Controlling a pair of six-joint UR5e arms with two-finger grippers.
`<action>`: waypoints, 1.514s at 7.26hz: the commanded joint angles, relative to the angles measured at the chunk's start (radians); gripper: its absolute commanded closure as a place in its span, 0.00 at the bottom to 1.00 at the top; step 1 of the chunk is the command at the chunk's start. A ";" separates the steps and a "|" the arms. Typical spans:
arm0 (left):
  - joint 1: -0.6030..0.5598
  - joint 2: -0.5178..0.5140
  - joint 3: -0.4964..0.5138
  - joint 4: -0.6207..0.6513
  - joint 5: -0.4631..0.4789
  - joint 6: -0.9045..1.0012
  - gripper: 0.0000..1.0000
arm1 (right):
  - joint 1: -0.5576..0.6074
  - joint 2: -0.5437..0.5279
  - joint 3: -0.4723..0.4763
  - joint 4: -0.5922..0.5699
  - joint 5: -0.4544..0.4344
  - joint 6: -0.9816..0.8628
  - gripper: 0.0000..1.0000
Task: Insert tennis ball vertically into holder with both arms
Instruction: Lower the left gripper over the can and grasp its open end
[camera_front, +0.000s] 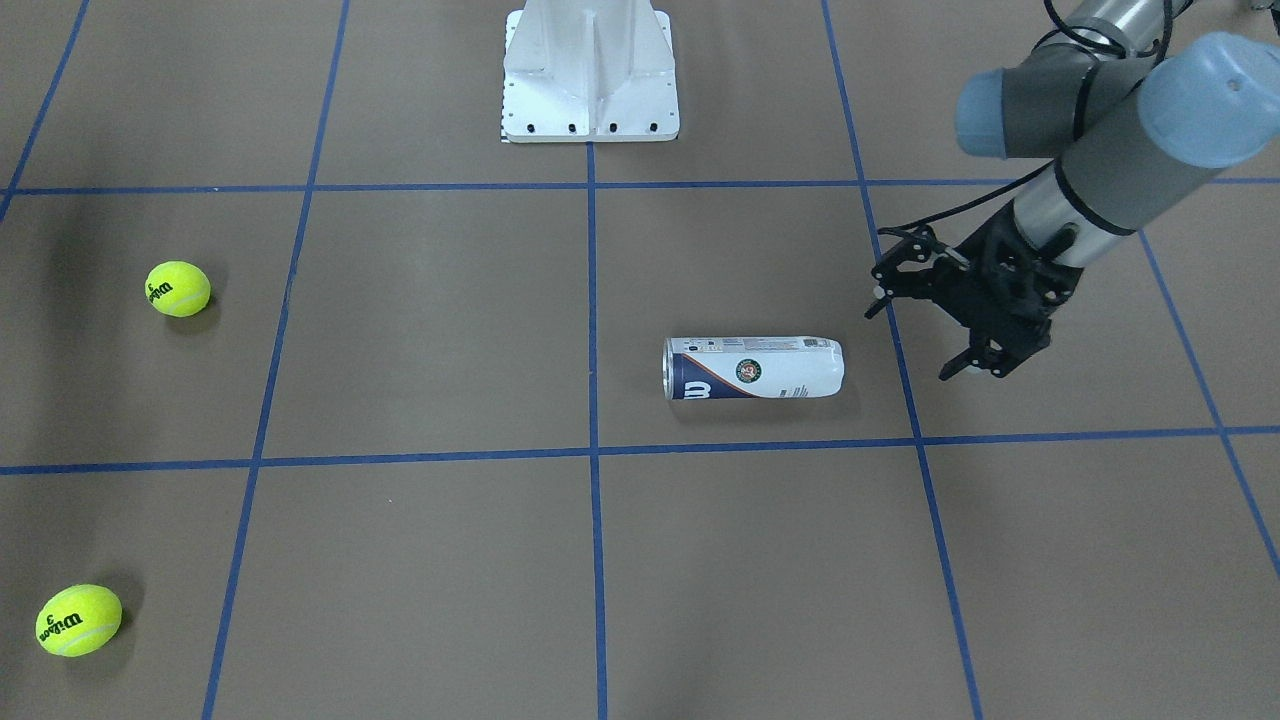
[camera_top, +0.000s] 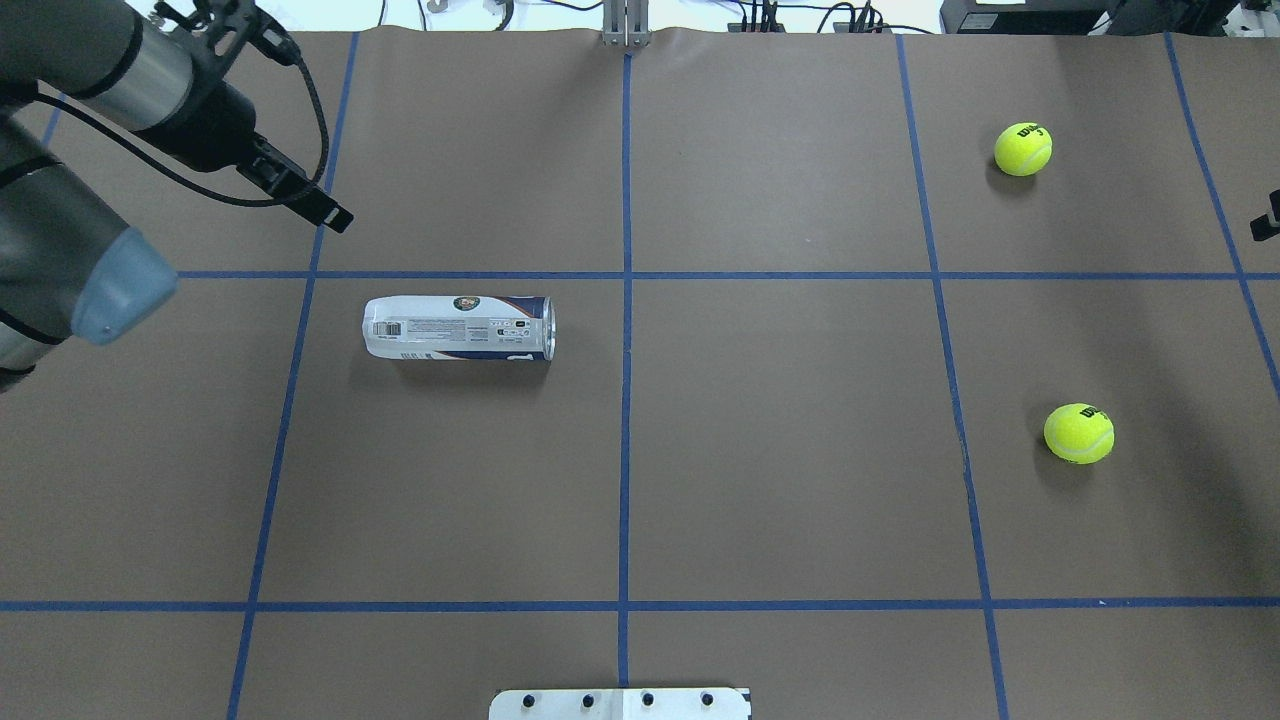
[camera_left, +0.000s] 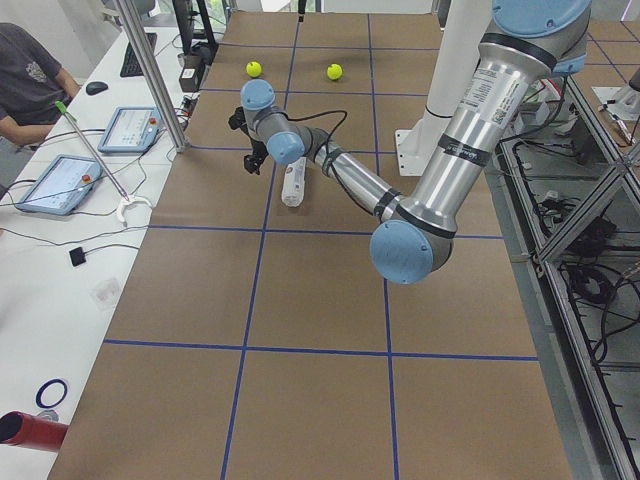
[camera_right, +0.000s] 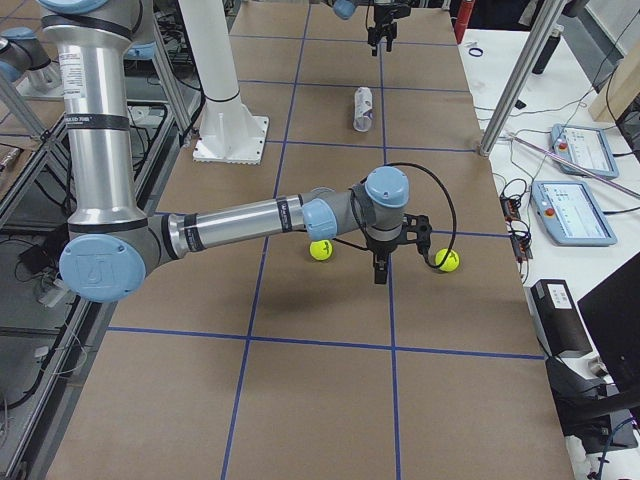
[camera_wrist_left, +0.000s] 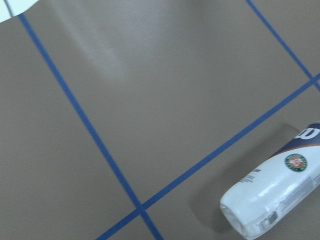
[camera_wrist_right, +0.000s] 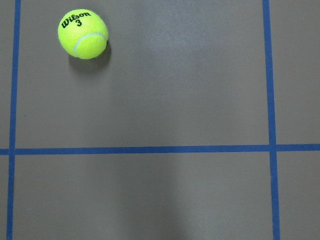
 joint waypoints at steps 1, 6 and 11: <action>0.105 -0.065 -0.003 -0.033 0.099 0.052 0.02 | 0.000 -0.015 0.012 0.000 0.001 -0.001 0.00; 0.249 -0.123 0.036 -0.027 0.354 0.380 0.02 | -0.002 -0.010 0.000 0.000 0.006 0.000 0.00; 0.325 -0.202 0.178 0.019 0.404 0.435 0.02 | -0.003 -0.009 -0.009 -0.002 0.007 0.000 0.00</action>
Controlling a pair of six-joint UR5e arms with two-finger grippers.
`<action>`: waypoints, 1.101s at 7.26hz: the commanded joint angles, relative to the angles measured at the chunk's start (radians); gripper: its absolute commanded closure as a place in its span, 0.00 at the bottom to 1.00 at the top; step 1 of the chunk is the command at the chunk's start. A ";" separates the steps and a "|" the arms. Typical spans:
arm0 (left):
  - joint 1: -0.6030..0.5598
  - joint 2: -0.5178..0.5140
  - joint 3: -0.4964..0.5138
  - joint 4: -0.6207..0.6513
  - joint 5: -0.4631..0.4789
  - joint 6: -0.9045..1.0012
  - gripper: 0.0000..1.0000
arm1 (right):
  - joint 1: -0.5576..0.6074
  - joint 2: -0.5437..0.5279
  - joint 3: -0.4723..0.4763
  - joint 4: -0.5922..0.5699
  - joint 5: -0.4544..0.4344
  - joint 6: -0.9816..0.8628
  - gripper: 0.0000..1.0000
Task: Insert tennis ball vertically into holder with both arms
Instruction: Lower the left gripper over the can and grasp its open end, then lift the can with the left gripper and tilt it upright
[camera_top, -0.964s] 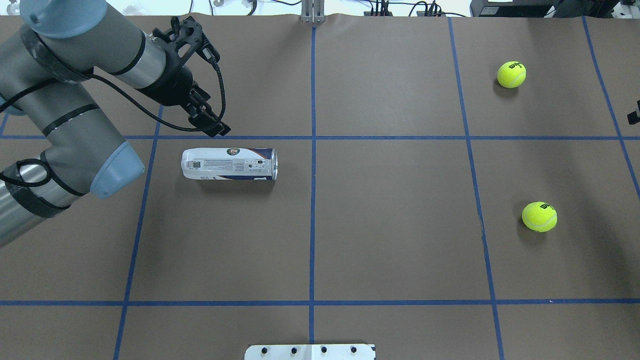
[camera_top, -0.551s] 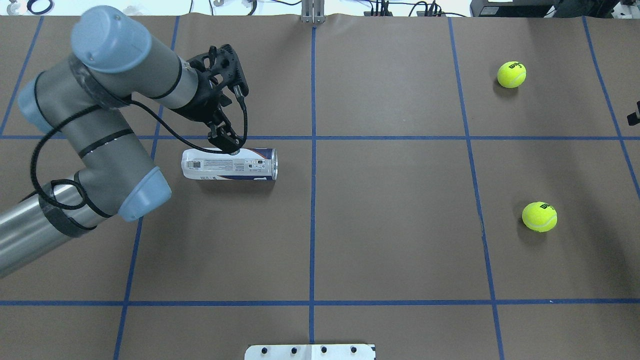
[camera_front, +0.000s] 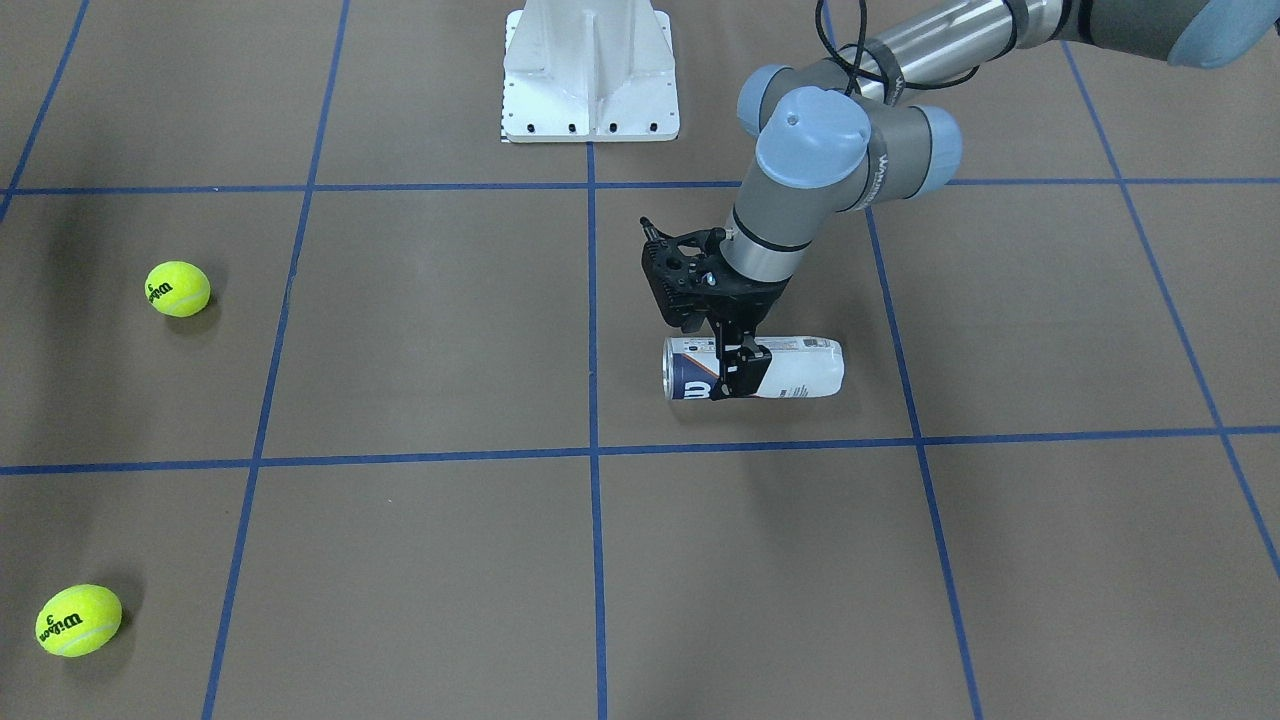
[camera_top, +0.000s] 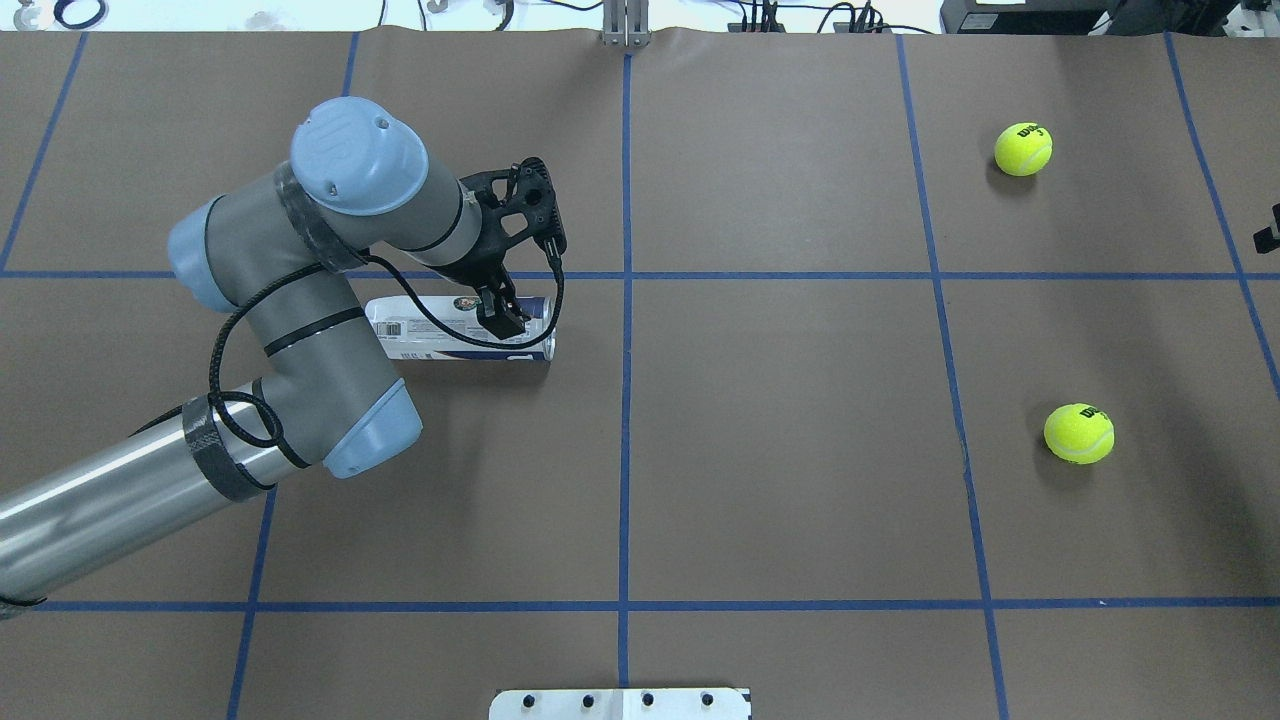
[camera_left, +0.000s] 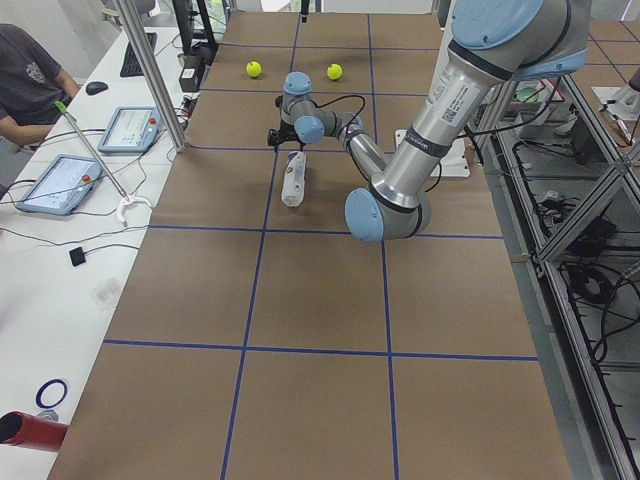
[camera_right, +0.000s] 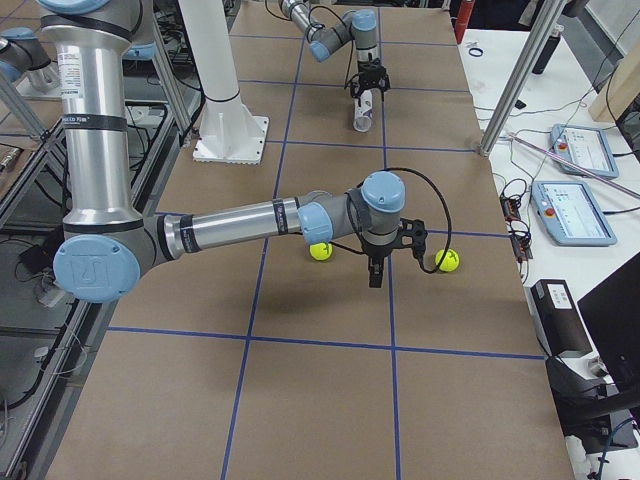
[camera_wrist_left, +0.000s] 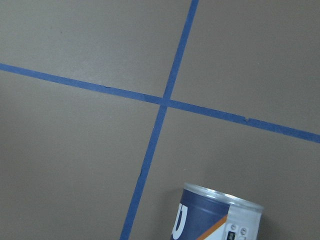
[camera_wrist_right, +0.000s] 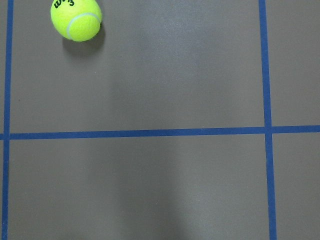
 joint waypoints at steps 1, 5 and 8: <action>0.015 -0.027 0.003 0.083 0.002 0.065 0.02 | 0.000 0.002 -0.001 0.000 -0.001 0.001 0.00; 0.073 -0.075 0.026 0.138 0.101 0.154 0.05 | -0.002 0.002 -0.007 0.002 -0.001 0.001 0.00; 0.119 -0.073 0.034 0.141 0.164 0.194 0.05 | -0.002 0.002 -0.007 0.002 -0.001 0.001 0.00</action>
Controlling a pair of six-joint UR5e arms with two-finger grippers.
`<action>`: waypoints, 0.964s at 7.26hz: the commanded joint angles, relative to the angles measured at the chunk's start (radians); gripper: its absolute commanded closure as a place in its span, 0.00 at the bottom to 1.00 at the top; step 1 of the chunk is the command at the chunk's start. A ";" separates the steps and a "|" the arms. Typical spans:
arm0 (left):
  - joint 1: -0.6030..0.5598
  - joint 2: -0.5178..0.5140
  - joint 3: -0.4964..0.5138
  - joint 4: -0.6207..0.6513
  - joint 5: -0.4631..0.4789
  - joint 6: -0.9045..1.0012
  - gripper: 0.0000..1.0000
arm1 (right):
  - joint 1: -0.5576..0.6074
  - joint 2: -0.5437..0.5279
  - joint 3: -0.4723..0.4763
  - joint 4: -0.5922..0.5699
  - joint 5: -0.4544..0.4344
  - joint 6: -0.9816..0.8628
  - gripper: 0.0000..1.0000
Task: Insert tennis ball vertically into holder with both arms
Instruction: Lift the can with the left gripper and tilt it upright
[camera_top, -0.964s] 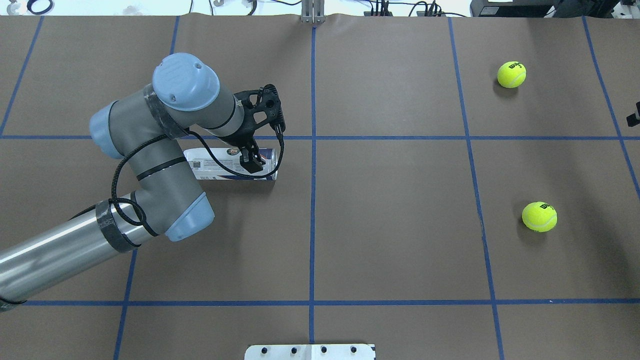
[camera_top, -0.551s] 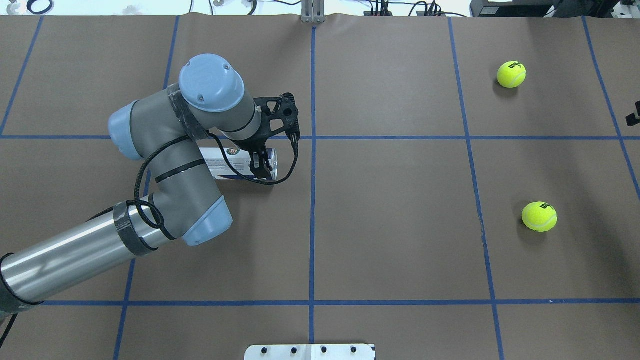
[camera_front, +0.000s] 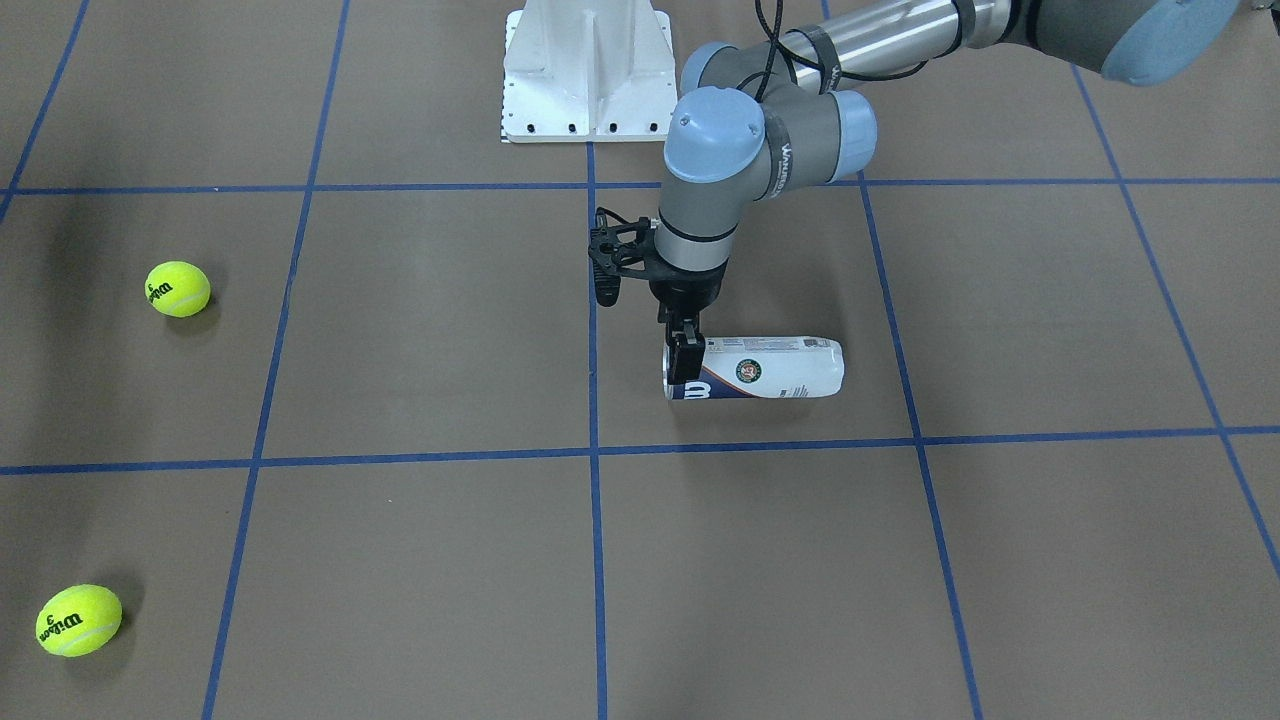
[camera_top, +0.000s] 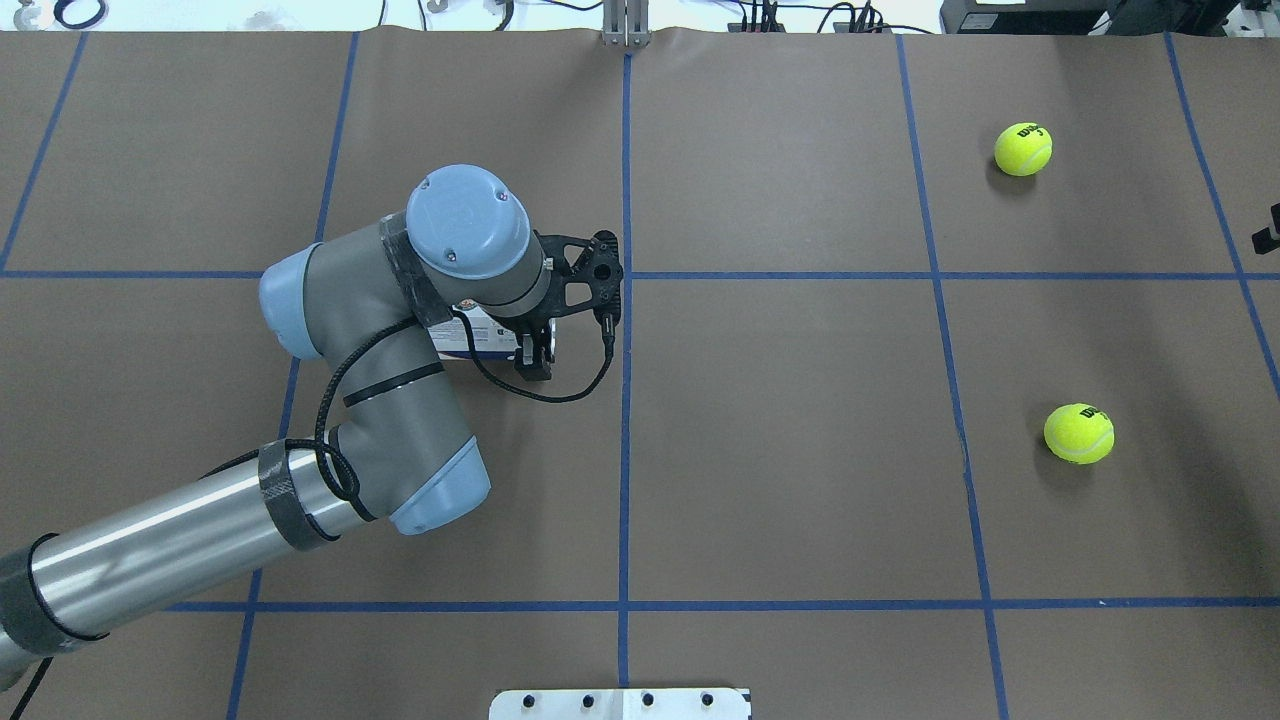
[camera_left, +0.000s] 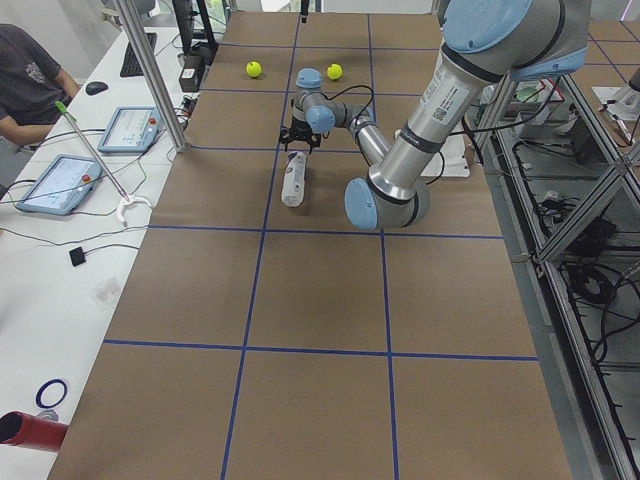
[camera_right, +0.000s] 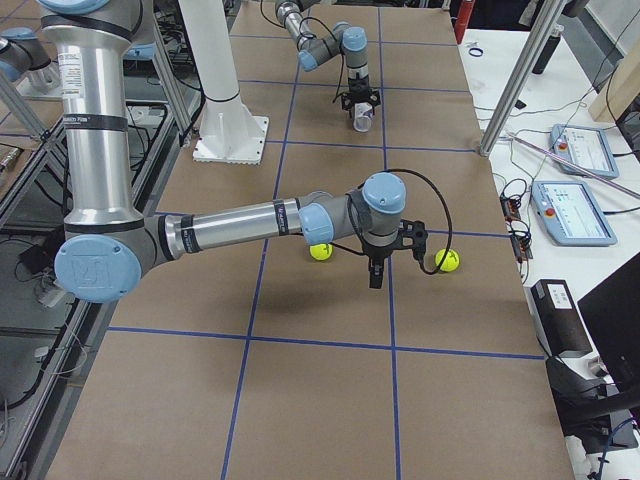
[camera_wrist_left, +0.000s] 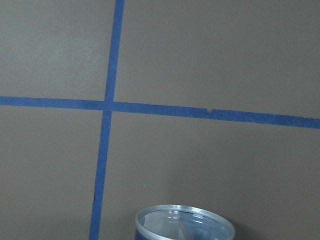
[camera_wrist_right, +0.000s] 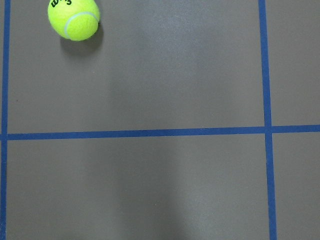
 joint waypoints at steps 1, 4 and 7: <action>0.015 0.001 0.005 0.002 0.027 0.014 0.05 | 0.000 0.000 -0.002 -0.001 0.002 0.000 0.00; 0.015 -0.006 0.050 -0.003 0.049 0.046 0.05 | 0.000 -0.003 -0.002 0.000 0.000 0.000 0.00; 0.015 -0.013 0.067 -0.009 0.053 0.045 0.05 | 0.000 -0.005 -0.002 0.000 0.002 0.000 0.00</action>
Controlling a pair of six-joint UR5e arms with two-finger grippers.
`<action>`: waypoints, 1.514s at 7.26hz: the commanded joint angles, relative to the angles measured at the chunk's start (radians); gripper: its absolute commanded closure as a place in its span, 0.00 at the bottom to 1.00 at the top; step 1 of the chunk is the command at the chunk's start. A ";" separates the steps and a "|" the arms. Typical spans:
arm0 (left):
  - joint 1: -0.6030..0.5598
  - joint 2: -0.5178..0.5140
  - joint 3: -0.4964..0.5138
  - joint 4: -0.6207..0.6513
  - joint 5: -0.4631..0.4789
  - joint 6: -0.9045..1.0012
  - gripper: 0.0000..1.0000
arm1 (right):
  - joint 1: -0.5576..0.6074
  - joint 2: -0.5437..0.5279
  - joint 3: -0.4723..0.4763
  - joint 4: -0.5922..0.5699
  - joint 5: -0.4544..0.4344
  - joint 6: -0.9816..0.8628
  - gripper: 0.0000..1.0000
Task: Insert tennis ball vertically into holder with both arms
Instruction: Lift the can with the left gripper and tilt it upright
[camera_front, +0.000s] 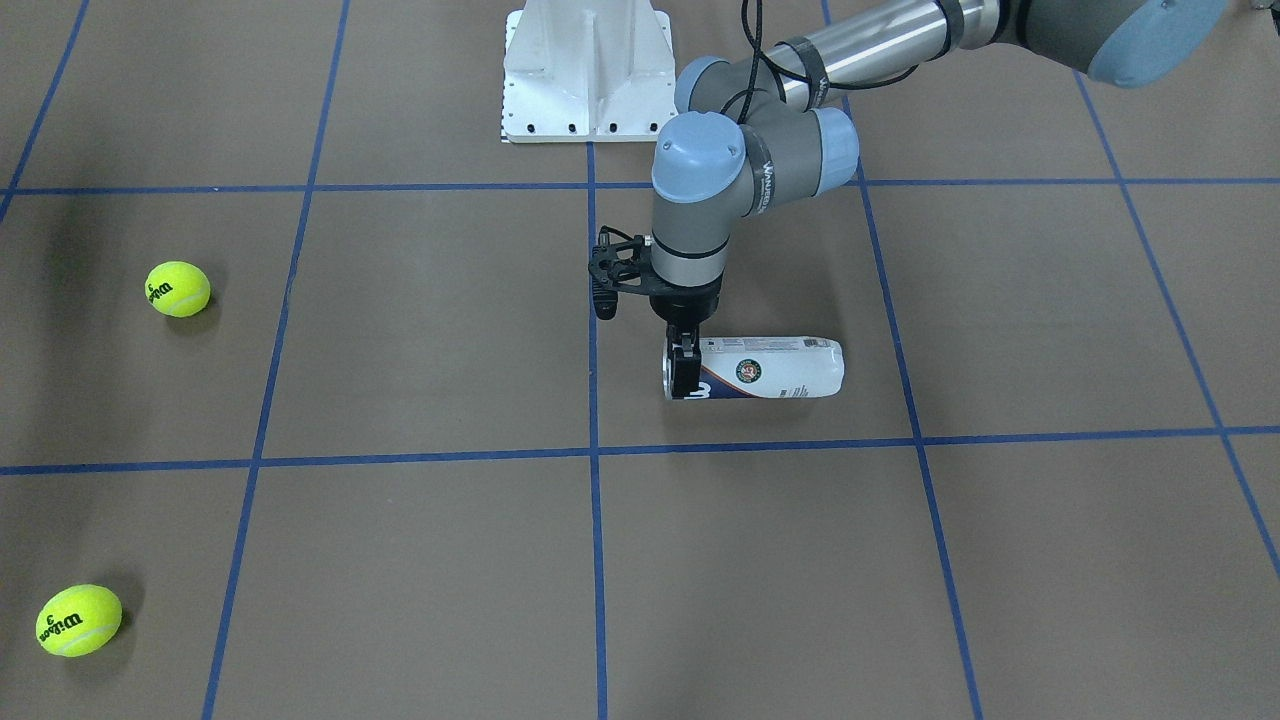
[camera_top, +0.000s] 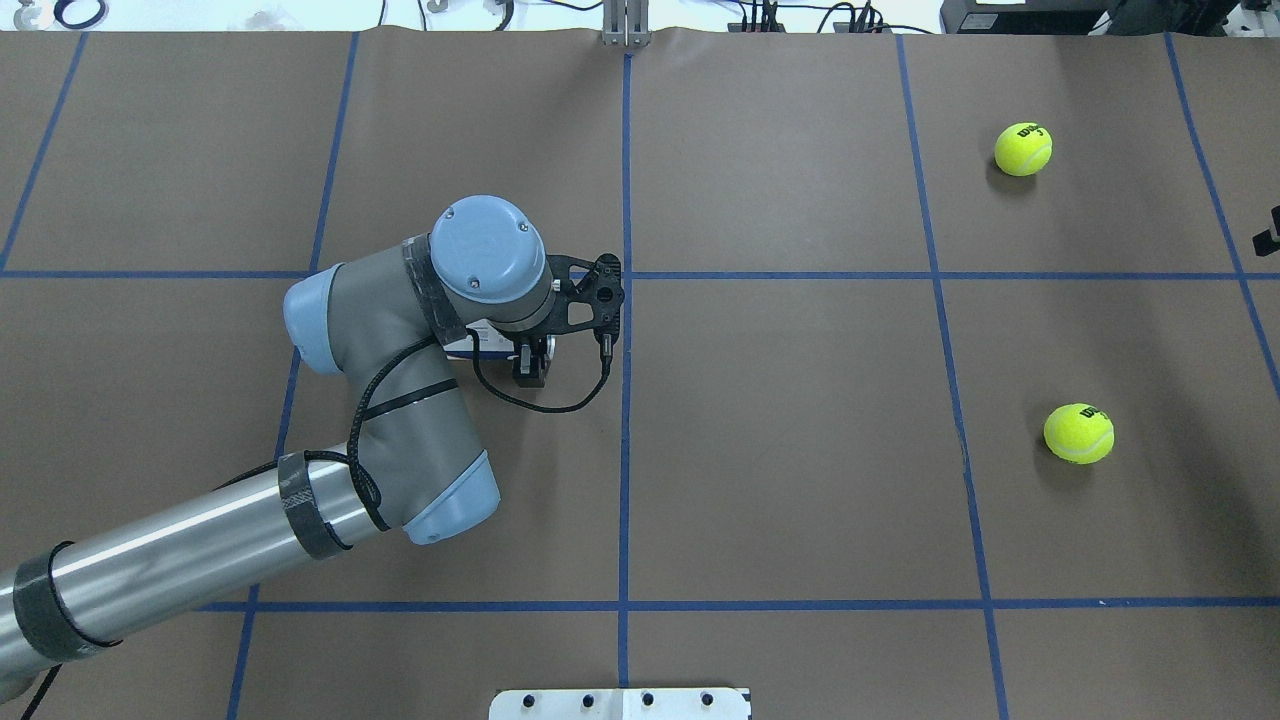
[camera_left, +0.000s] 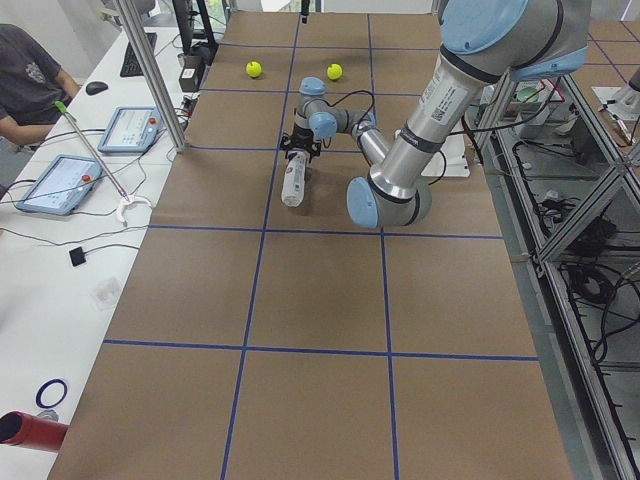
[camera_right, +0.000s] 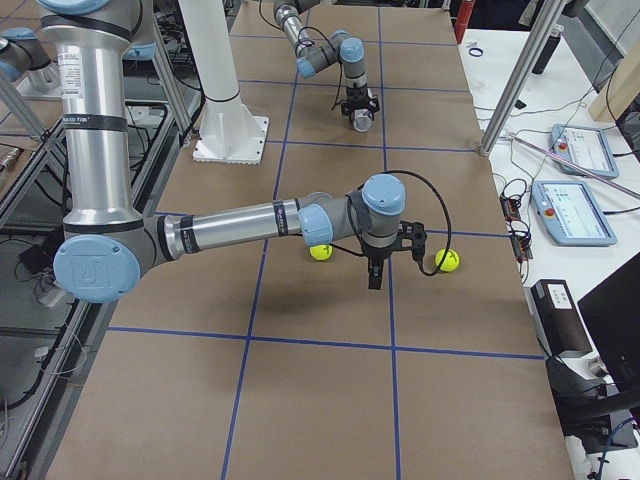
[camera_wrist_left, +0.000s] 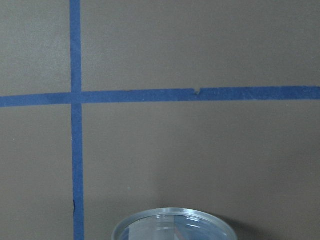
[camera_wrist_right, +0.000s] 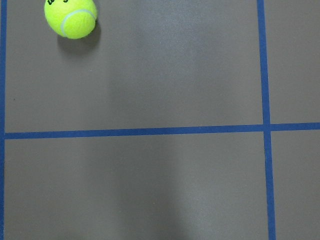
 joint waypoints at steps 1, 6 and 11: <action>0.000 -0.009 0.005 -0.001 0.003 -0.002 0.06 | 0.000 -0.001 0.000 0.000 0.001 0.000 0.00; -0.006 -0.018 0.010 -0.061 0.018 -0.013 0.23 | 0.000 0.000 0.006 0.000 0.001 0.000 0.00; -0.086 -0.009 -0.103 -0.444 0.038 -0.348 0.23 | -0.014 0.000 0.000 0.092 0.045 0.000 0.00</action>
